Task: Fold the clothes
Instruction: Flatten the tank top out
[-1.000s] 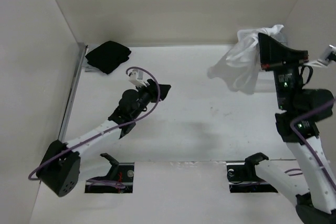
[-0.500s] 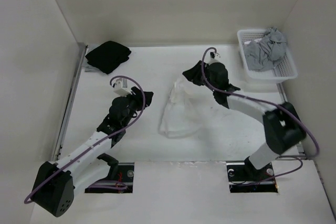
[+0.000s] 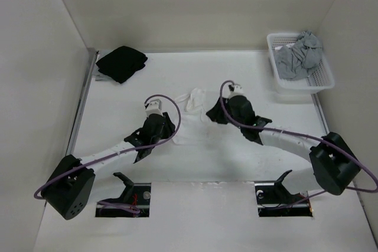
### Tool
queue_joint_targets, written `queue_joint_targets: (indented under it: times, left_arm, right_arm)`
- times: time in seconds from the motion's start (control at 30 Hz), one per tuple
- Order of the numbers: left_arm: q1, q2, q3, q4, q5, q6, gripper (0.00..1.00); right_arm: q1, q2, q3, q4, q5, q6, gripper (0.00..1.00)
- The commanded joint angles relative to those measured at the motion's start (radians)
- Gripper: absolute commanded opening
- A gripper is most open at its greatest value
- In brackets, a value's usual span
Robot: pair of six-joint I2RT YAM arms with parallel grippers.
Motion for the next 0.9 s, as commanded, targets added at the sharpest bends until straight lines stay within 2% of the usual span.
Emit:
queue_joint_targets:
  times: [0.0,0.13,0.33,0.47,0.67,0.7,0.83,0.87]
  left_arm:
    - [0.006,0.015,0.018,-0.015,-0.088,0.03,0.36]
    - [0.016,0.015,0.003,-0.009,-0.088,0.019,0.4]
    - [0.027,0.011,0.01,-0.006,-0.078,0.03,0.4]
    - [0.041,0.008,0.003,0.002,-0.061,0.031,0.4]
    - [0.056,0.025,-0.005,0.019,-0.035,0.033,0.4]
    - [0.056,0.026,-0.006,0.025,-0.032,0.031,0.4]
    - [0.056,0.029,-0.008,0.026,-0.03,0.033,0.4]
    - [0.056,0.032,-0.008,0.026,-0.028,0.034,0.4]
  right_arm:
    - [0.116,-0.017,-0.076,-0.171,0.118,-0.024,0.36]
    - [0.223,-0.013,-0.04,-0.293,0.224,-0.036,0.44]
    - [0.283,0.087,0.039,-0.377,0.319,-0.067,0.45]
    - [0.283,0.139,0.054,-0.378,0.335,-0.067,0.42]
    - [0.283,0.168,0.076,-0.378,0.346,-0.076,0.3]
    - [0.28,0.162,0.074,-0.383,0.356,-0.071,0.23]
    - [0.273,0.095,0.036,-0.378,0.376,-0.048,0.15]
    - [0.259,0.07,0.014,-0.372,0.372,-0.041,0.1]
